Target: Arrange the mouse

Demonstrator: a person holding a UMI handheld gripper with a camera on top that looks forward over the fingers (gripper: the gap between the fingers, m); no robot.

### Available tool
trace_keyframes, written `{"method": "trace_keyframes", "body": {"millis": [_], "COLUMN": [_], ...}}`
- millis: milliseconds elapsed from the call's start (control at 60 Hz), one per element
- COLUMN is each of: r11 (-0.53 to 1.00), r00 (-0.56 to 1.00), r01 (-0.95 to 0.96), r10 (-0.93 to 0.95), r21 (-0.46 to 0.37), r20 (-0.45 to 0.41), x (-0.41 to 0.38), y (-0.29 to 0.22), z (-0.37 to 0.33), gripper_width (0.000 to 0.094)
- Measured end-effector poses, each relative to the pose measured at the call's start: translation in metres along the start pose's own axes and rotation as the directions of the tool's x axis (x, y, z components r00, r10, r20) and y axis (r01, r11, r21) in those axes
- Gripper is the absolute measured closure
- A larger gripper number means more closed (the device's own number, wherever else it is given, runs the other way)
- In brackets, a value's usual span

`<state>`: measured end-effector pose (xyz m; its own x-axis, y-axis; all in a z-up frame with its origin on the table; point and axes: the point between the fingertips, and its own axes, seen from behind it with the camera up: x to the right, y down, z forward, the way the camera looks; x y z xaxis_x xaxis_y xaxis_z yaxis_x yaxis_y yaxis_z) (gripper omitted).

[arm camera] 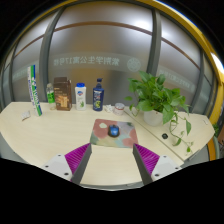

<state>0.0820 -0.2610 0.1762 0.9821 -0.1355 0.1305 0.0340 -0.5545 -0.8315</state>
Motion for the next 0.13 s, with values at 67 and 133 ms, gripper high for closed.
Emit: {"method": "trace_keyframes", "body": {"millis": [67,133], "r11": [1.000,1.000], "r00": [1.000,1.000], "r01": [0.008,0.003], "r10": [-0.008,-0.003], "r21": [0.002,0.002], "r20": [-0.004,0.000], "x": [0.0019,0.0010], "y": [-0.0006,-0.0007], "z": [-0.0039,-0.0060], "gripper_width": [0.0080,0.0081]}}
